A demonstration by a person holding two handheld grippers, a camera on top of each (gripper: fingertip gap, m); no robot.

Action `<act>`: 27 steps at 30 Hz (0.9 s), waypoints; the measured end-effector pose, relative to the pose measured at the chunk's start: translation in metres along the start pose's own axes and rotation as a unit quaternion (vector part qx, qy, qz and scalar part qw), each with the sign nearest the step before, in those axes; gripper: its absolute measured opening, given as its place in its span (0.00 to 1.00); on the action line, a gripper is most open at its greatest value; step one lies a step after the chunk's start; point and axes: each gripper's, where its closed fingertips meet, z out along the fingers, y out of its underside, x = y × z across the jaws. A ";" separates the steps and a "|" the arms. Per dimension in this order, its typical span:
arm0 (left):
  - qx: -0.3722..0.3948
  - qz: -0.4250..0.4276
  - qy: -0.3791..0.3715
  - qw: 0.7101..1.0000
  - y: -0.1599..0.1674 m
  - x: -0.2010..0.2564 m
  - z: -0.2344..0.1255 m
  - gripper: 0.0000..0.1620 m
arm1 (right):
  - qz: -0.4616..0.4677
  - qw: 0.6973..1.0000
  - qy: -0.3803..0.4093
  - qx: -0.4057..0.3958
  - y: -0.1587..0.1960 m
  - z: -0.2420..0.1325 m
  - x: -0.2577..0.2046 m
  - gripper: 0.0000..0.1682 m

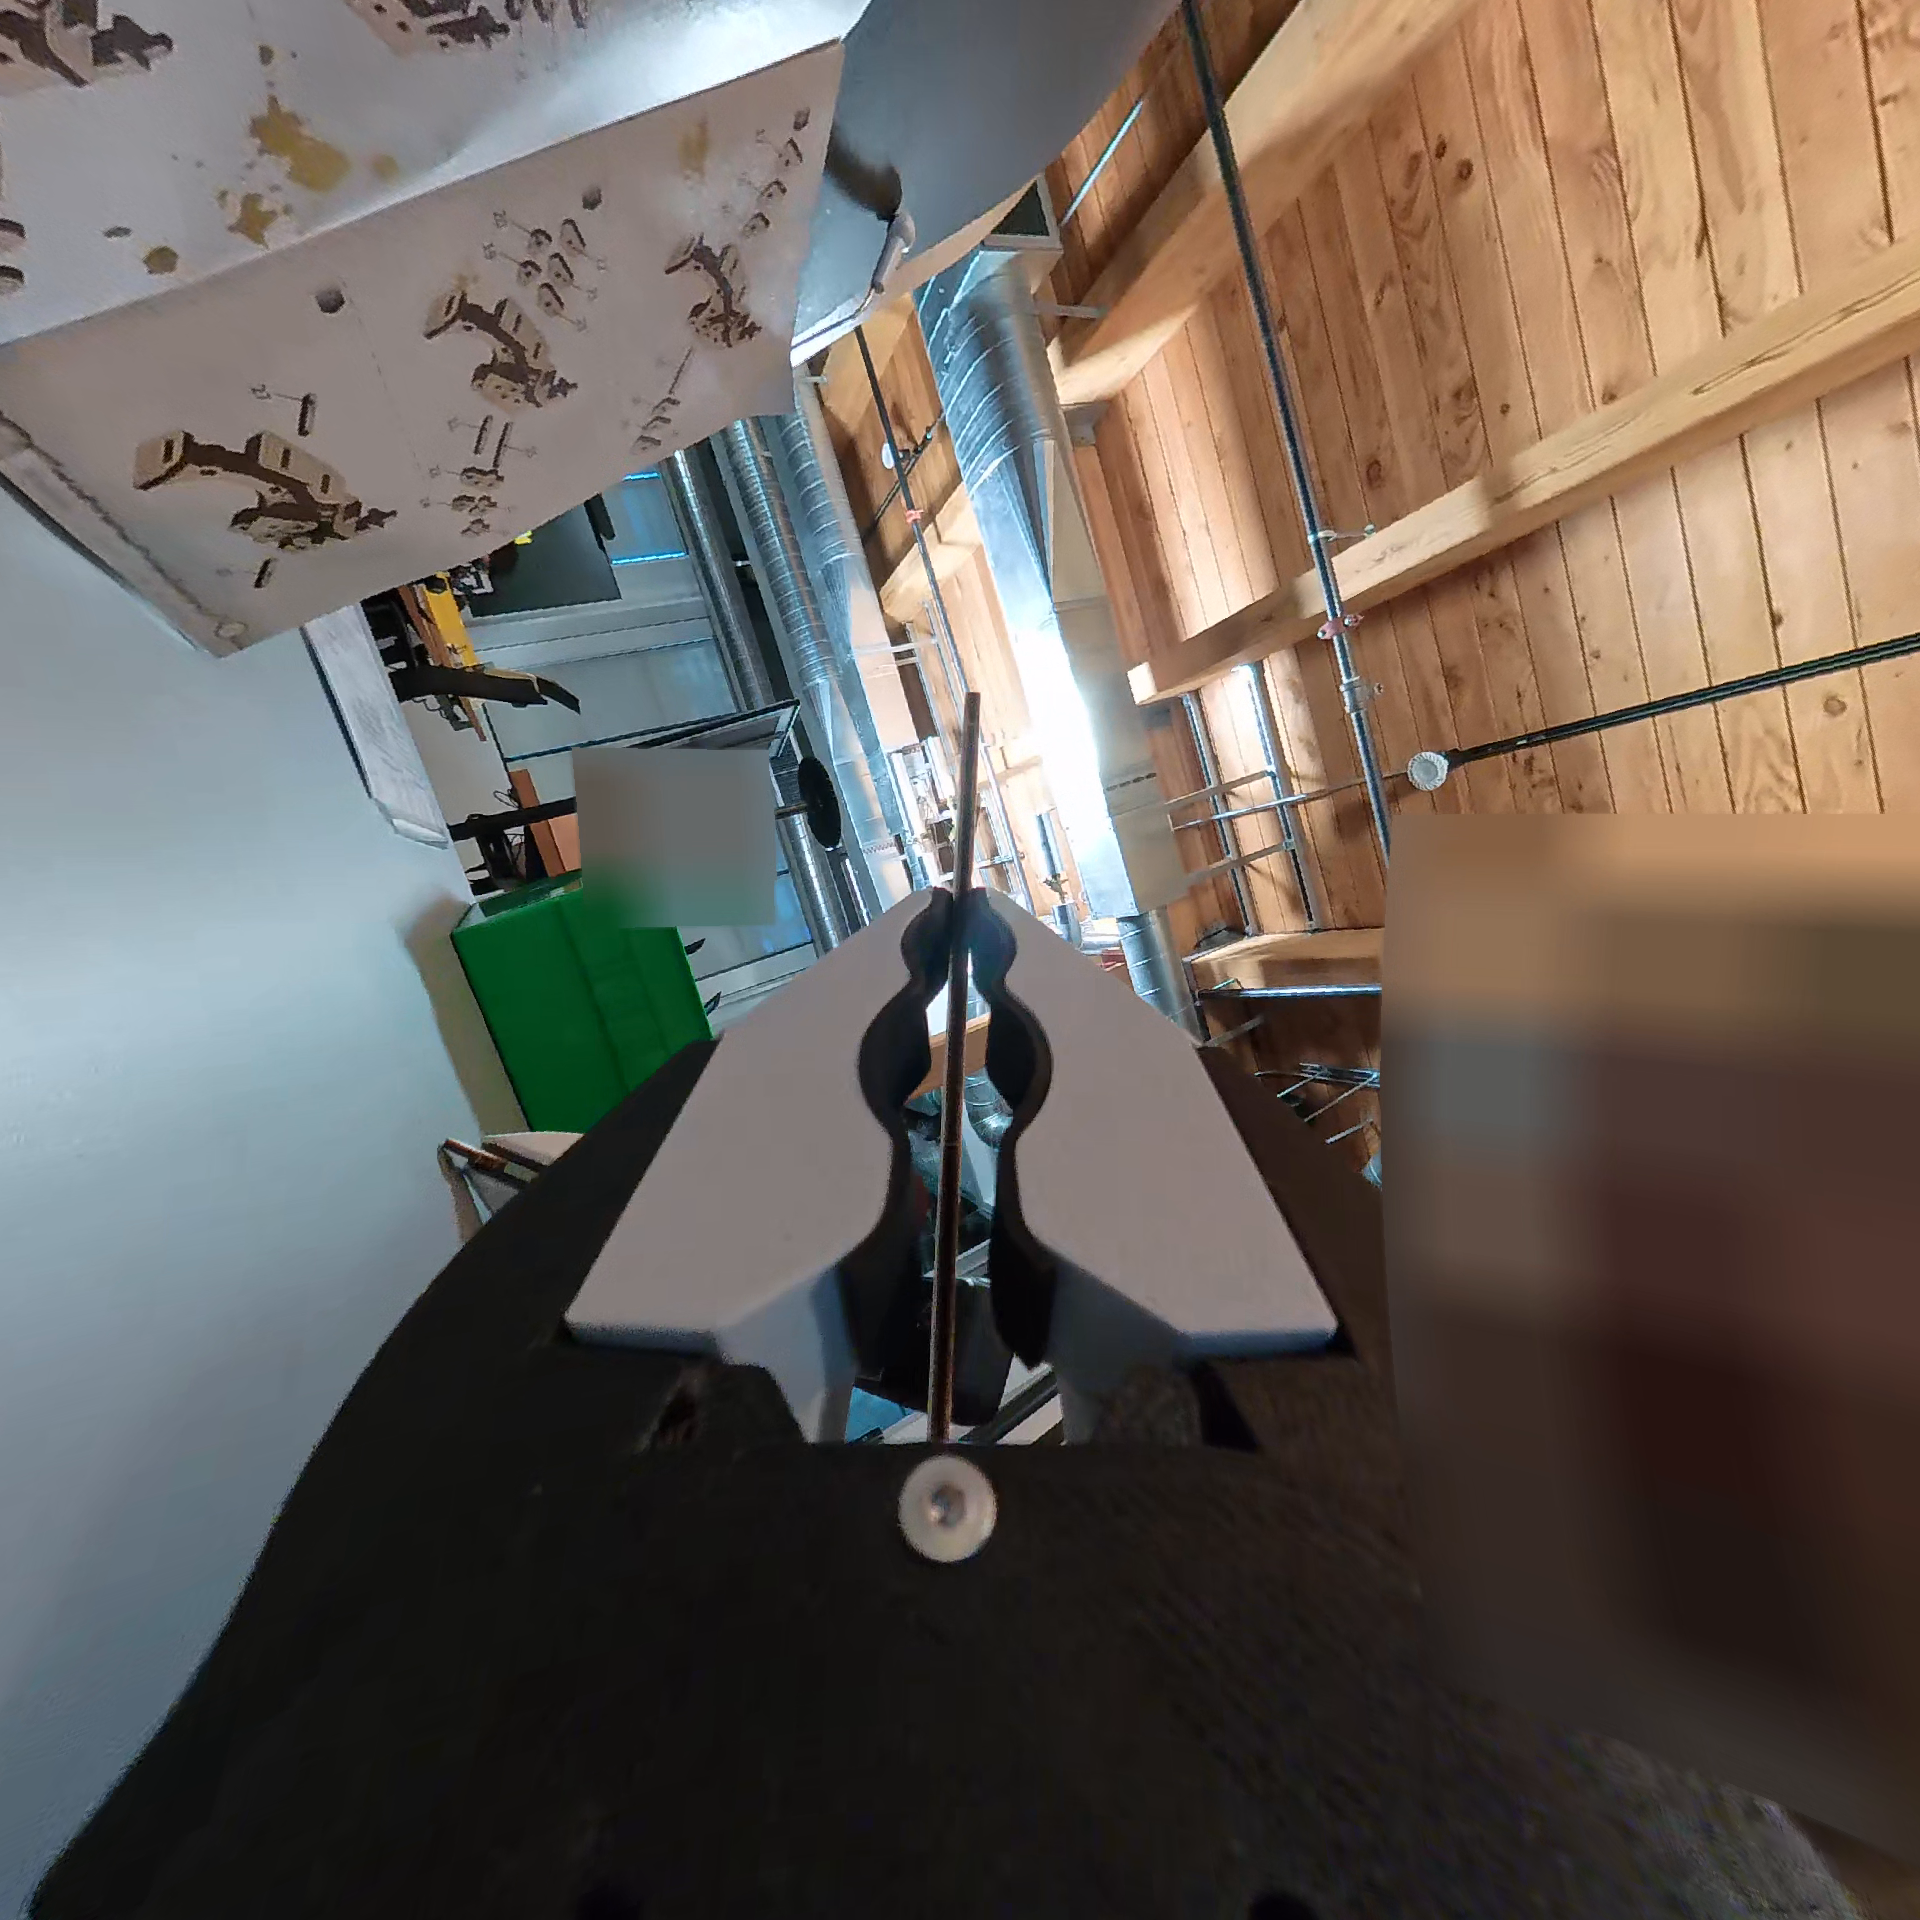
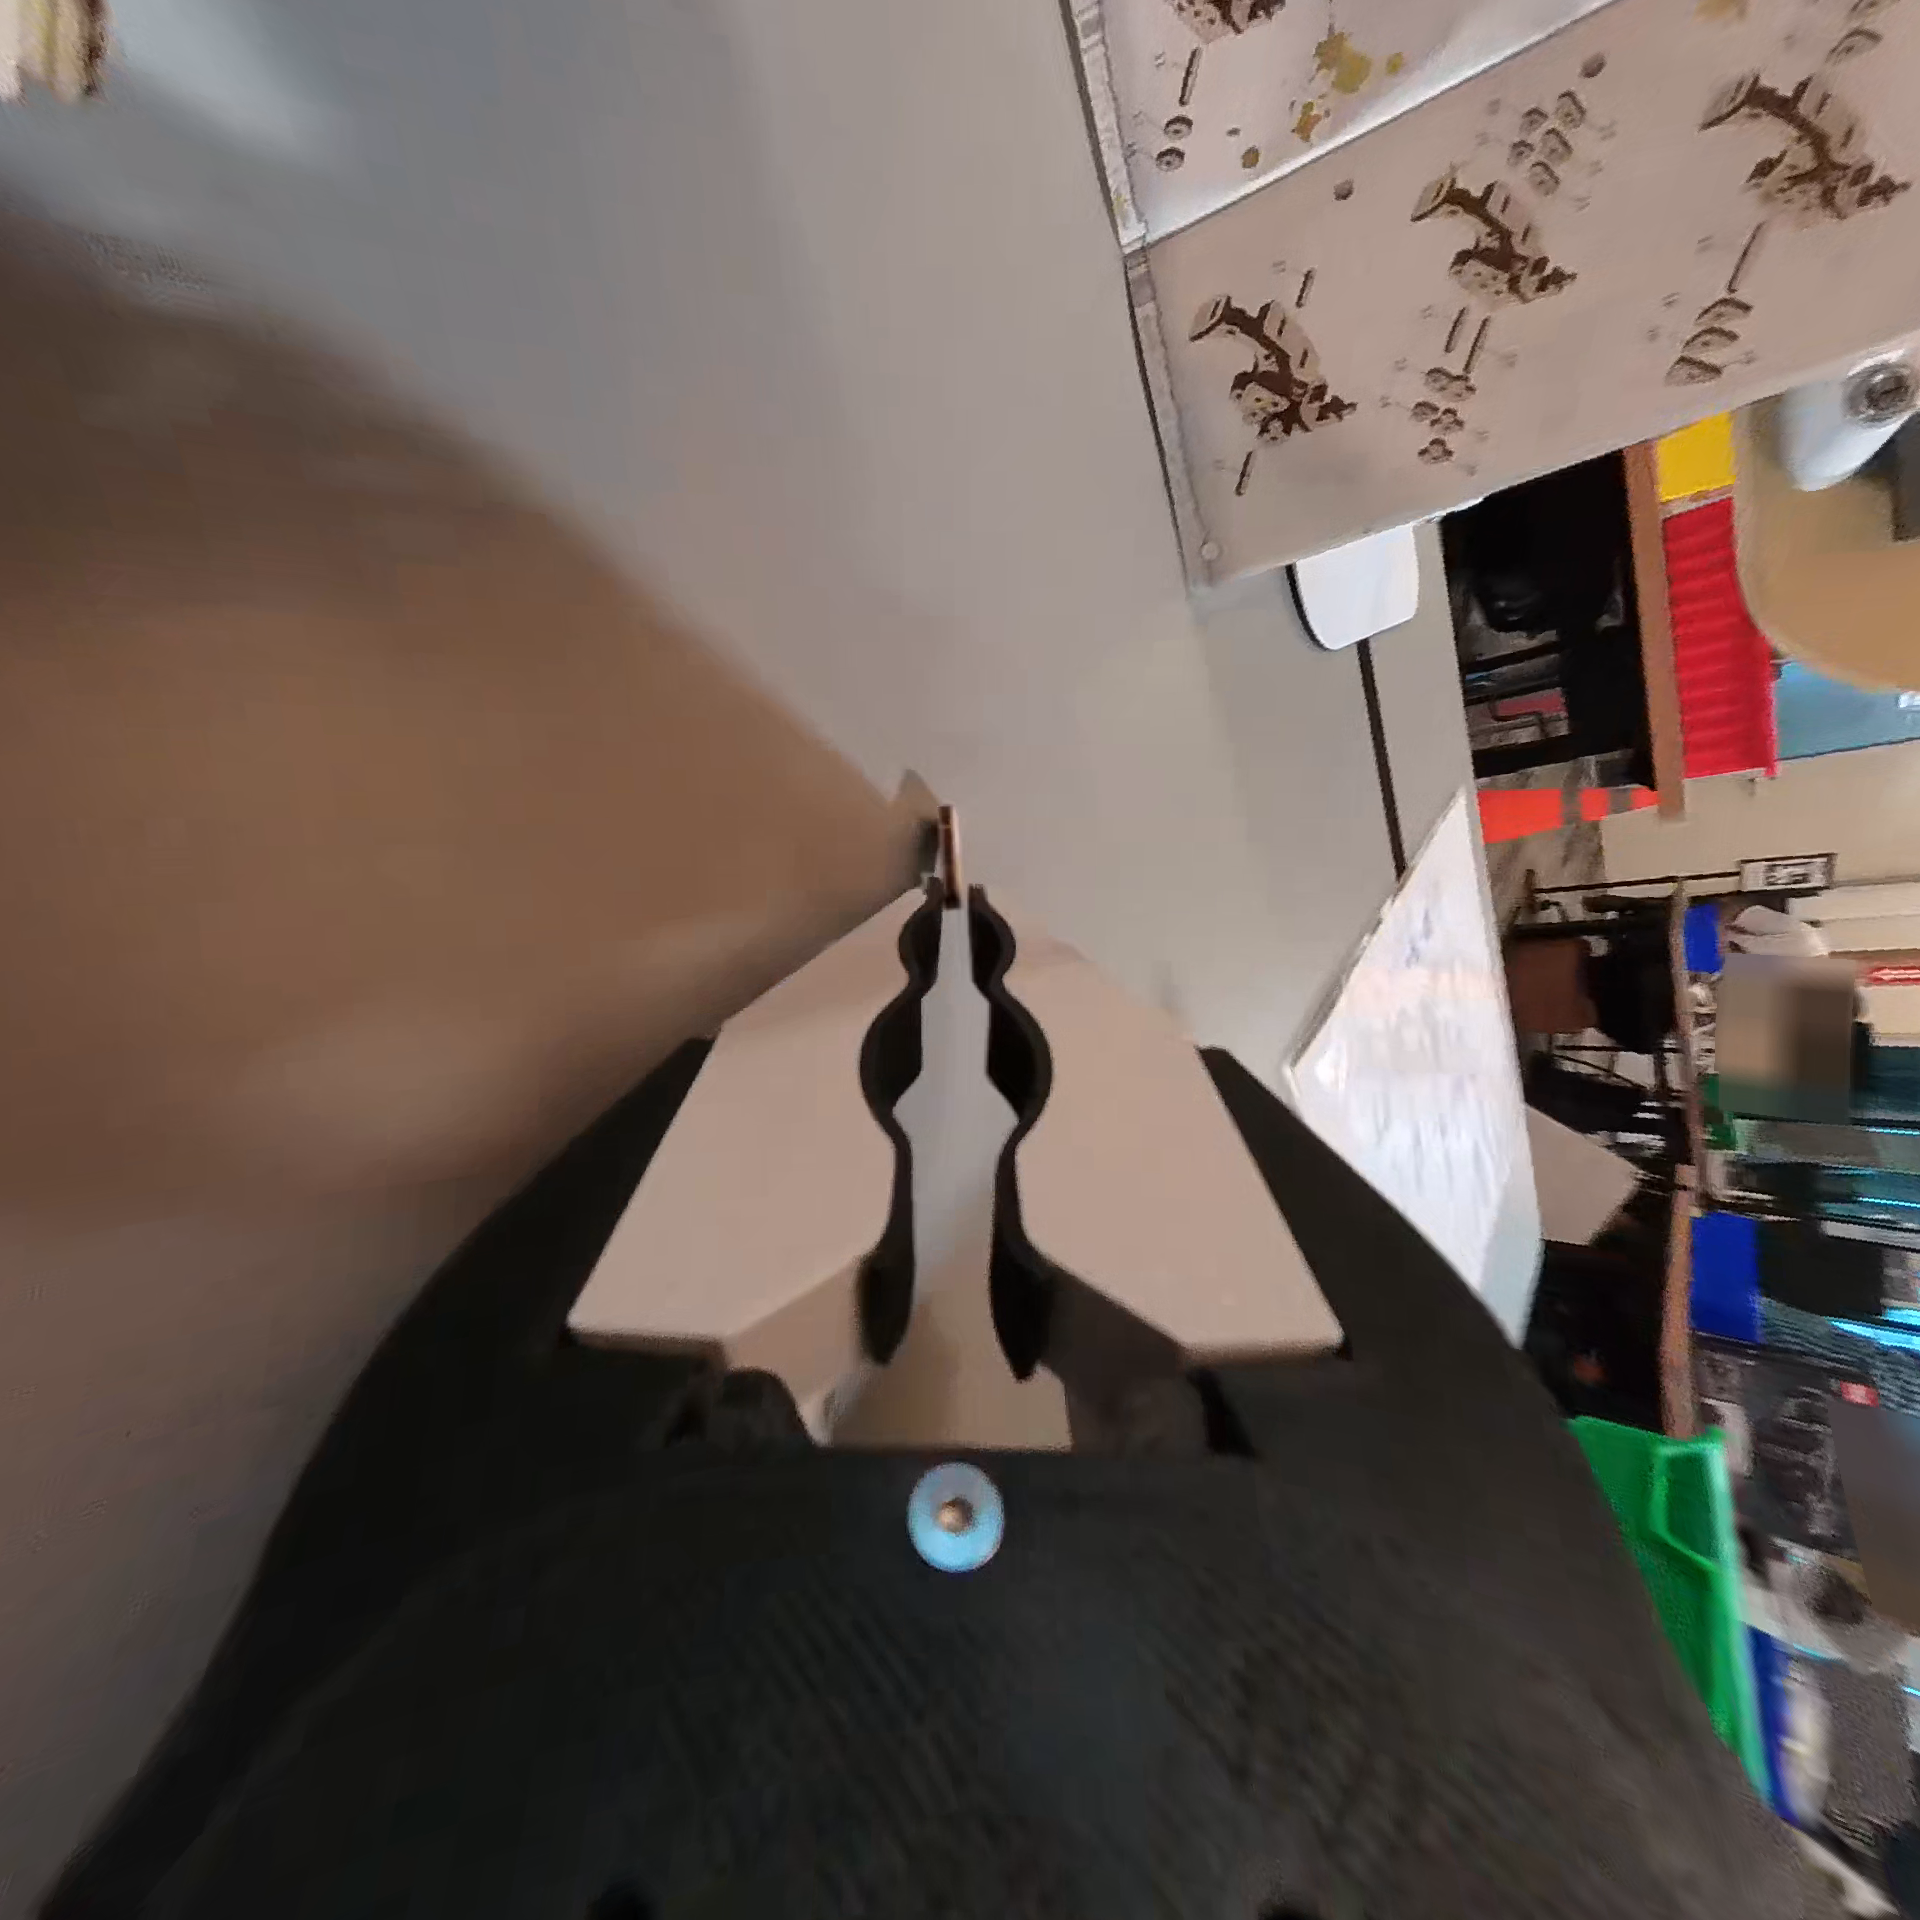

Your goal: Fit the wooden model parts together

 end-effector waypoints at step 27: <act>-0.141 0.214 -0.051 0.965 0.097 0.012 0.054 0.00 | 0.569 0.645 -0.292 0.418 -0.109 -0.101 0.068 0.20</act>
